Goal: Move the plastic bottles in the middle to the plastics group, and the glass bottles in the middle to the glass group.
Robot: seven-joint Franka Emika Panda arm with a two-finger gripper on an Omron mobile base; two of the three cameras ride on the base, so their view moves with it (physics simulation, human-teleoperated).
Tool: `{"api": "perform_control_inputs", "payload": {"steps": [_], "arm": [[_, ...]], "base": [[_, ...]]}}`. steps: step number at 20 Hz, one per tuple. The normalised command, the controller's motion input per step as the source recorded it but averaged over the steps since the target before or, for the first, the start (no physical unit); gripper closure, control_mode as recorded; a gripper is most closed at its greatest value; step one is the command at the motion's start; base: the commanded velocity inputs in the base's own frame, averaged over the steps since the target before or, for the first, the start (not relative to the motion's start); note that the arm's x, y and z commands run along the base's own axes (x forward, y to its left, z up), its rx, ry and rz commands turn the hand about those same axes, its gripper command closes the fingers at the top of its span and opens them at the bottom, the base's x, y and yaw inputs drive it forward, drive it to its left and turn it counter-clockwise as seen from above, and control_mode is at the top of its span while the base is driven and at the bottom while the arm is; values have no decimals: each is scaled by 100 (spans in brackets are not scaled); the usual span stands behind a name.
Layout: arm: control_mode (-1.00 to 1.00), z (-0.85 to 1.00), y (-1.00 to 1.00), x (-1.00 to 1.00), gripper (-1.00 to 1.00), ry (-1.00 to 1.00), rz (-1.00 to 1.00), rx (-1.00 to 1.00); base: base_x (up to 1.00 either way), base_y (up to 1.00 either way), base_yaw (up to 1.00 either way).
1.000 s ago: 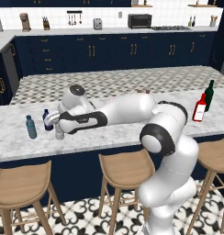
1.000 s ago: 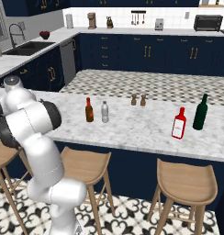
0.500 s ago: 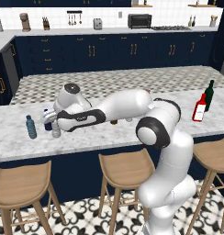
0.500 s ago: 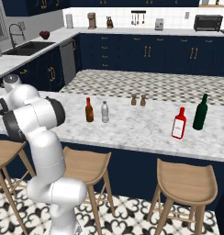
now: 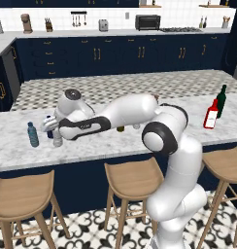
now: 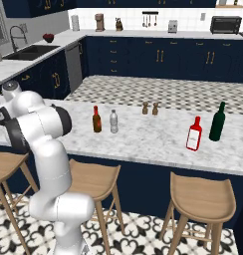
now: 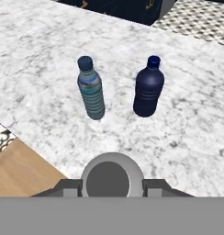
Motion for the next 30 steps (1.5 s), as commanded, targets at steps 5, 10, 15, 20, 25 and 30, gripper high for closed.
{"api": "perform_control_inputs", "payload": {"steps": [5,10,15,20,25,30], "arm": [[-100,-45,0,0,100,0,0,0],[-100,-31,0,1,100,0,0,0],[-100,0,3,34,100,0,0,0],[-100,0,4,28,100,0,0,0],[-100,0,12,16,100,0,0,0],[-100,0,19,15,100,0,0,0]], "base": [[0,0,0],[0,0,0],[0,0,0],[0,0,0],[0,0,0],[0,0,0]]}}
